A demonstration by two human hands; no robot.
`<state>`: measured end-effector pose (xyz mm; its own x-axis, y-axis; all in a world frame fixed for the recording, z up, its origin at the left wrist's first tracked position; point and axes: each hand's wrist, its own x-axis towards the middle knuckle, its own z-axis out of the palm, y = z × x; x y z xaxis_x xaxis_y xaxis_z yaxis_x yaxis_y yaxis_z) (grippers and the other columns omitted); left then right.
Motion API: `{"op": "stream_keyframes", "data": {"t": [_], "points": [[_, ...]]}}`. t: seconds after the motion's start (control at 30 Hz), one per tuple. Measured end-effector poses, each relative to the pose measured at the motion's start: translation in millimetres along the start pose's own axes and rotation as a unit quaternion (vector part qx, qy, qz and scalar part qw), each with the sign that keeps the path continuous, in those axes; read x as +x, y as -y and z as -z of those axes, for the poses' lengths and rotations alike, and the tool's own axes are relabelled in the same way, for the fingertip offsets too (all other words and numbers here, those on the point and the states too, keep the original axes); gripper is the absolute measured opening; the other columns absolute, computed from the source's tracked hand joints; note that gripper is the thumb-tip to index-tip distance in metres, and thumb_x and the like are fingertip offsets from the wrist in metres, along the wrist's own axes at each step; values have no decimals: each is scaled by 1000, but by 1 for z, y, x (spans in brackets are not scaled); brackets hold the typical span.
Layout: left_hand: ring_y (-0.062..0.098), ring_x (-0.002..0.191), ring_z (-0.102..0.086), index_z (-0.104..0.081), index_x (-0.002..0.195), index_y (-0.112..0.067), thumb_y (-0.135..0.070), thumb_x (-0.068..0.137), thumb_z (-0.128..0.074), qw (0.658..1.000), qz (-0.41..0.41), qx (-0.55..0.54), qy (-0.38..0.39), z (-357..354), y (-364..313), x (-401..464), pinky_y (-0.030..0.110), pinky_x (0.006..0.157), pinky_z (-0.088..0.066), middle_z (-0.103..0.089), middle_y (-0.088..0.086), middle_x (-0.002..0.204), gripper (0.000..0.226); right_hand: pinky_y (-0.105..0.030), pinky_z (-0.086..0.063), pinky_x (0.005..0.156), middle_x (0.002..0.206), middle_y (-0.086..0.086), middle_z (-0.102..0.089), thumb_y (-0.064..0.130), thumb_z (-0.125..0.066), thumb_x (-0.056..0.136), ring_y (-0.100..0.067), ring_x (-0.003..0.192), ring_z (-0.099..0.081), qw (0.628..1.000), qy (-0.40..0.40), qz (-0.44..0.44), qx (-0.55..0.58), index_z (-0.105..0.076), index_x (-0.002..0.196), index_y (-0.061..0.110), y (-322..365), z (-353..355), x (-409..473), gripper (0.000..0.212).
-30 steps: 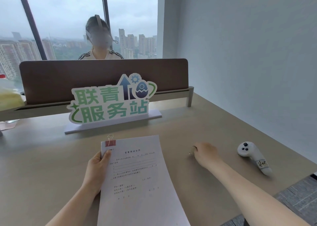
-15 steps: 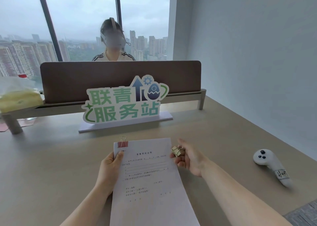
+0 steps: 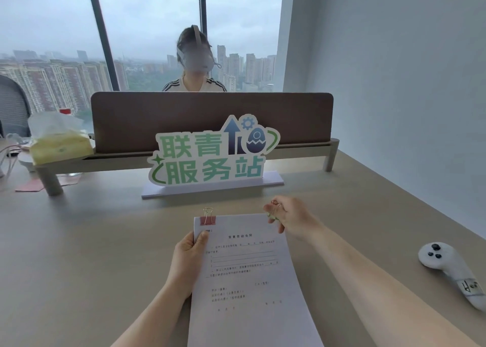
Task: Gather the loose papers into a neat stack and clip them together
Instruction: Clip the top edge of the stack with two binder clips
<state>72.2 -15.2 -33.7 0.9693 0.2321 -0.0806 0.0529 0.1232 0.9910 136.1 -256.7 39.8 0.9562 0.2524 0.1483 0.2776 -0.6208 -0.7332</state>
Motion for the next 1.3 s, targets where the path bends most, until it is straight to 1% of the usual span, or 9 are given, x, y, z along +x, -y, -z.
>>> {"op": "stream_keyframes", "data": {"t": [0.17, 0.33, 0.73, 0.87, 0.93, 1.0, 1.1, 1.23, 1.3], "points": [[36, 76, -71, -64, 100, -4, -22, 98, -53, 1000, 7, -8, 5, 0, -1, 0, 48, 70, -58, -75, 19, 89, 21, -38, -53, 77, 79, -2, -72, 60, -53, 90, -25, 80, -69, 995, -21, 53, -86, -63, 83, 18, -1, 0, 28, 44], [34, 75, -70, -65, 98, -5, -22, 97, -55, 1000, 10, -18, 5, 1, 1, 1, 51, 74, -56, -75, 20, 89, 20, -40, -53, 79, 84, 1, -72, 43, -60, 93, -19, 82, -65, 995, 17, 69, -73, -71, 88, 14, 6, -9, 42, 31], [31, 74, -69, -67, 96, -7, -20, 97, -55, 999, 7, -37, 12, 3, 2, 3, 45, 72, -56, -74, 18, 88, 18, -36, -53, 84, 95, 1, -72, 41, -61, 93, -18, 91, -66, 989, 132, 36, -53, -72, 84, 20, 11, -7, 56, 25], [32, 74, -69, -66, 97, -6, -20, 97, -55, 998, 9, -55, 11, 3, 2, 3, 43, 70, -57, -74, 18, 87, 18, -41, -53, 72, 88, -14, -70, 60, -60, 85, -27, 76, -64, 991, 128, 19, -37, -69, 84, 2, 4, -6, 54, 59], [35, 77, -69, -67, 98, -7, -20, 98, -54, 998, 8, -60, 10, 4, 2, 3, 49, 74, -57, -74, 20, 90, 19, -35, -42, 63, 72, -14, -60, 81, -56, 69, -22, 63, -51, 992, 123, 23, -23, -63, 78, -4, -2, -4, 51, 86], [37, 80, -69, -67, 100, -7, -21, 98, -54, 998, 8, -63, 13, 4, 3, 4, 53, 78, -56, -74, 22, 93, 19, -31, -32, 63, 64, -9, -46, 87, -53, 63, -19, 61, -40, 993, 115, 33, -14, -56, 72, -6, -7, -2, 50, 94], [37, 79, -69, -67, 100, -7, -21, 98, -55, 998, 8, -61, 11, 4, 3, 4, 54, 77, -56, -74, 22, 92, 19, -31, -27, 65, 63, -9, -37, 78, -56, 73, -19, 61, -33, 993, 111, 45, 7, -50, 69, -8, -12, -3, 49, 86], [36, 78, -69, -67, 100, -7, -20, 97, -55, 998, 10, -66, 10, 5, 2, 3, 50, 75, -57, -73, 23, 93, 18, -31, -27, 63, 58, 1, -38, 67, -59, 82, -16, 59, -33, 994, 106, 24, 17, -53, 58, 11, -19, -7, 50, 61], [37, 80, -69, -67, 99, -8, -21, 97, -55, 998, 10, -63, 10, 5, 2, 3, 52, 76, -56, -72, 24, 95, 18, -31, -27, 63, 57, 2, -39, 59, -59, 87, -16, 58, -34, 994, 105, 15, 18, -53, 59, 10, -20, -8, 49, 57]]}}
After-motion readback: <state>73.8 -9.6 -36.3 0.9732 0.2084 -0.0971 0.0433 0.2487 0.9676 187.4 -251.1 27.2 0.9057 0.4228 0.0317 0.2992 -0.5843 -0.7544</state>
